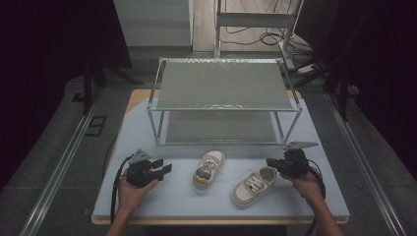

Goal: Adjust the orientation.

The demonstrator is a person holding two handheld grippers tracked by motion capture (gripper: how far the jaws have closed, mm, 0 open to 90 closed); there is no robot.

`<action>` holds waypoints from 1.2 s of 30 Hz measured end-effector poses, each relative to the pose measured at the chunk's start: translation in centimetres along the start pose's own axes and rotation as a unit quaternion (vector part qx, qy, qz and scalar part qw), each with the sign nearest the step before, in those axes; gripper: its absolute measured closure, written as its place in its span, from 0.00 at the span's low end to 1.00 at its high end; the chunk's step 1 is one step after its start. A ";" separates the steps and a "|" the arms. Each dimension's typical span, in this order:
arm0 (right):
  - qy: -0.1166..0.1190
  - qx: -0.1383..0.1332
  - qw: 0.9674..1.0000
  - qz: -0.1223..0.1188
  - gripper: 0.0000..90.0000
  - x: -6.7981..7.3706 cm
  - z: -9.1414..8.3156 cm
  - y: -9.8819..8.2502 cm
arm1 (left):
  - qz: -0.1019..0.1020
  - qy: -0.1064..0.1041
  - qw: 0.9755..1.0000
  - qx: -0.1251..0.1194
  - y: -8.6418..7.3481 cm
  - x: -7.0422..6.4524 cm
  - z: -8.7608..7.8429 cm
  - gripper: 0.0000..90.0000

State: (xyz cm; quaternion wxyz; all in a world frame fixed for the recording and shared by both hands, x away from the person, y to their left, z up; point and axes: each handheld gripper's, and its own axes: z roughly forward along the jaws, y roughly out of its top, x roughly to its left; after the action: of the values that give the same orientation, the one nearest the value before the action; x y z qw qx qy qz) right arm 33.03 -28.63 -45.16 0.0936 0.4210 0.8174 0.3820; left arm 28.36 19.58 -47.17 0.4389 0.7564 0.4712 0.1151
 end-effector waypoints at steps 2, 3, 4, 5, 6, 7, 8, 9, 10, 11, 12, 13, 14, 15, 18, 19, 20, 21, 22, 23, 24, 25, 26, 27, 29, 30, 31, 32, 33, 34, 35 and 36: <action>-0.002 0.000 1.000 0.005 1.00 0.0 -0.5 -0.6 | 0.000 -0.001 1.000 0.000 0.0 0.0 0.0 0.61; -0.002 0.000 1.000 0.005 1.00 0.0 -0.5 -0.6 | 0.000 -0.001 1.000 0.000 0.0 0.0 0.0 0.61; -0.003 -0.003 1.000 0.007 0.99 -0.1 -1.0 -1.1 | 0.000 -0.001 1.000 -0.001 0.0 0.0 0.0 0.61; -0.008 -0.003 1.000 0.008 0.99 0.0 -1.3 -1.3 | 0.000 -0.001 1.000 -0.001 0.0 0.0 0.0 0.61; -0.015 -0.008 1.000 0.007 0.99 0.0 -1.5 -1.5 | 0.000 -0.001 1.000 -0.001 0.0 0.0 0.0 0.61; -0.015 -0.008 1.000 0.007 0.99 0.0 -1.5 -1.5 | 0.000 -0.001 1.000 -0.001 0.0 0.0 0.0 0.61; -0.023 -0.035 0.999 0.005 0.99 0.5 -2.7 -1.9 | 0.000 0.000 1.000 -0.001 0.0 0.0 0.0 0.61; -0.023 -0.035 0.999 0.005 0.99 0.5 -2.7 -1.9 | 0.000 0.000 1.000 -0.001 0.0 0.0 0.0 0.61; -0.022 -0.045 0.999 0.004 0.99 0.8 -3.2 -1.9 | 0.000 -0.001 1.000 -0.001 0.0 0.0 -0.1 0.61; -0.017 -0.057 0.998 0.003 0.99 1.3 -3.9 -2.0 | 0.000 0.000 1.000 -0.002 0.0 0.0 -0.1 0.61; 0.002 -0.076 0.997 -0.008 0.99 2.8 -5.1 -2.4 | -0.001 0.000 1.000 -0.003 0.1 0.0 -0.1 0.61; 0.015 -0.079 0.997 -0.013 0.99 3.6 -5.4 -2.7 | -0.001 0.000 1.000 -0.004 0.1 0.0 -0.1 0.61; 0.015 -0.079 0.997 -0.013 0.99 3.6 -5.4 -2.7 | -0.001 0.000 1.000 -0.004 0.1 0.0 -0.1 0.61; 0.029 -0.080 0.996 -0.017 0.99 4.4 -5.6 -3.1 | -0.001 0.000 1.000 -0.004 0.1 0.0 -0.2 0.61; 0.061 -0.069 0.995 -0.024 0.99 6.8 -5.0 -4.6 | -0.001 0.000 1.000 -0.003 0.1 -0.1 -0.2 0.61; 0.064 -0.065 0.996 -0.026 0.99 7.3 -4.7 -5.0 | 0.000 -0.001 1.000 -0.003 0.1 -0.1 -0.2 0.61; 0.072 -0.058 0.995 -0.026 0.99 8.0 -4.1 -5.5 | 0.000 -0.001 1.000 -0.003 0.1 -0.1 -0.2 0.61; 0.076 -0.053 0.995 -0.027 0.99 8.4 -3.7 -5.8 | 0.000 -0.001 1.000 -0.003 0.1 -0.1 -0.2 0.61; 0.077 -0.048 0.995 -0.033 0.99 8.9 -3.1 -6.2 | 0.000 -0.001 1.000 -0.003 0.1 -0.1 -0.2 0.61; 0.080 -0.044 0.995 -0.038 0.99 9.4 -2.6 -6.4 | 0.000 -0.001 1.000 -0.004 0.1 -0.1 -0.2 0.61; 0.085 -0.042 0.995 -0.039 0.99 9.9 -2.1 -6.6 | 0.001 0.000 1.000 -0.004 0.1 -0.1 -0.2 0.61; 0.089 -0.031 0.994 -0.052 0.99 11.0 -1.0 -6.8 | 0.000 0.001 1.000 -0.003 0.1 0.0 -0.2 0.61; 0.093 -0.026 0.994 -0.057 0.99 11.4 -0.6 -6.8 | 0.000 0.001 1.000 -0.004 0.1 0.0 -0.2 0.61; 0.097 -0.022 0.993 -0.064 0.99 11.8 -0.2 -6.8 | -0.001 0.001 1.000 -0.003 0.0 0.1 -0.2 0.61; 0.096 -0.018 0.993 -0.069 0.99 12.3 0.2 -6.7 | -0.002 0.001 1.000 -0.003 0.0 0.1 -0.2 0.61; 0.091 -0.016 0.993 -0.077 0.99 12.6 0.5 -6.7 | 0.000 0.002 1.000 -0.002 0.0 0.2 -0.2 0.61; 0.084 -0.015 0.993 -0.082 0.99 12.9 0.8 -6.5 | -0.001 0.002 1.000 -0.001 0.0 0.1 -0.2 0.61; 0.084 -0.017 0.993 -0.082 0.99 13.0 1.0 -6.3 | -0.001 0.001 1.000 -0.001 0.0 0.1 -0.2 0.61; 0.081 -0.017 0.993 -0.082 0.99 13.0 1.2 -6.1 | 0.000 0.001 1.000 -0.002 0.0 0.1 -0.2 0.61; 0.069 -0.021 0.994 -0.083 0.99 13.2 1.6 -5.7 | -0.001 0.001 1.000 -0.002 0.0 0.0 -0.2 0.61; 0.064 -0.021 0.994 -0.083 0.99 13.3 1.9 -5.5 | -0.001 0.001 1.000 -0.003 0.0 0.0 -0.2 0.61; 0.064 -0.021 0.994 -0.083 0.99 13.3 1.9 -5.5 | -0.001 0.001 1.000 -0.003 0.0 0.0 -0.2 0.61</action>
State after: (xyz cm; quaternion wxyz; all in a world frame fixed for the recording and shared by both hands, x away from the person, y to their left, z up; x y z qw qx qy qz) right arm 22.18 -19.49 -48.13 0.0816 0.3243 0.8454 0.4164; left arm 28.25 19.71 -47.03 0.4407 0.7548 0.4717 0.1165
